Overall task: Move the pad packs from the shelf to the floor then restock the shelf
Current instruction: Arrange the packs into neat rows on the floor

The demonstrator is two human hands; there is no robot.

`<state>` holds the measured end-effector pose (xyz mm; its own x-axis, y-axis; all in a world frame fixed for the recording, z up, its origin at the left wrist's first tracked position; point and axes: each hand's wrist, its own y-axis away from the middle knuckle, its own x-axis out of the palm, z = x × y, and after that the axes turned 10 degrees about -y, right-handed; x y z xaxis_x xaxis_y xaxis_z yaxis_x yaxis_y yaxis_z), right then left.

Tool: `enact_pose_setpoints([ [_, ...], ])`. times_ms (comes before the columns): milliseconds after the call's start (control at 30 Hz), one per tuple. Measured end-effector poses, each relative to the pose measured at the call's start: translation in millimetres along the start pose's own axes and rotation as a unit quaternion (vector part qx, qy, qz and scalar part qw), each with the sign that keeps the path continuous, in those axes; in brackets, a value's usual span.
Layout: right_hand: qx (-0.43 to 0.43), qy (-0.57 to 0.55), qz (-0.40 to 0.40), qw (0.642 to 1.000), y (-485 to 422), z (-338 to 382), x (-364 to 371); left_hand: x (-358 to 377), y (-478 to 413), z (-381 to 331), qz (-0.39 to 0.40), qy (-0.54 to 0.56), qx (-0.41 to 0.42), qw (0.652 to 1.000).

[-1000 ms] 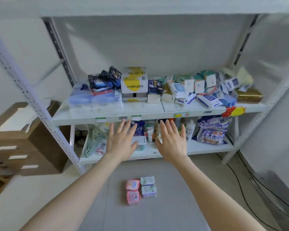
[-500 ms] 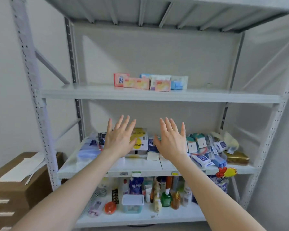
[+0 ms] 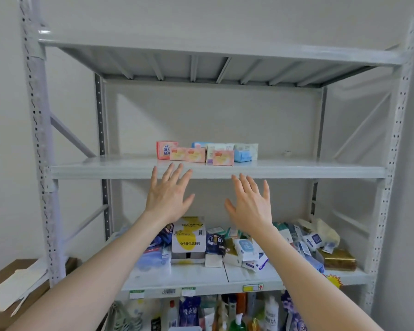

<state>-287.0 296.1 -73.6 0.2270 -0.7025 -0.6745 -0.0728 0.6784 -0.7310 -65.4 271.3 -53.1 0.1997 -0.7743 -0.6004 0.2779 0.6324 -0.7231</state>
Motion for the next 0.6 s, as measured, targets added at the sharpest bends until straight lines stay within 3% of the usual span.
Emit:
enact_pose_setpoints([
  [333,0.007,-0.009,-0.009,1.000,-70,-68,23,34,-81,-24,-0.012,0.046,-0.021,0.999],
  [600,-0.005,-0.051,-0.009,0.999,-137,-89,63,84,-142,-3,-0.026,0.044,-0.038,0.998],
])
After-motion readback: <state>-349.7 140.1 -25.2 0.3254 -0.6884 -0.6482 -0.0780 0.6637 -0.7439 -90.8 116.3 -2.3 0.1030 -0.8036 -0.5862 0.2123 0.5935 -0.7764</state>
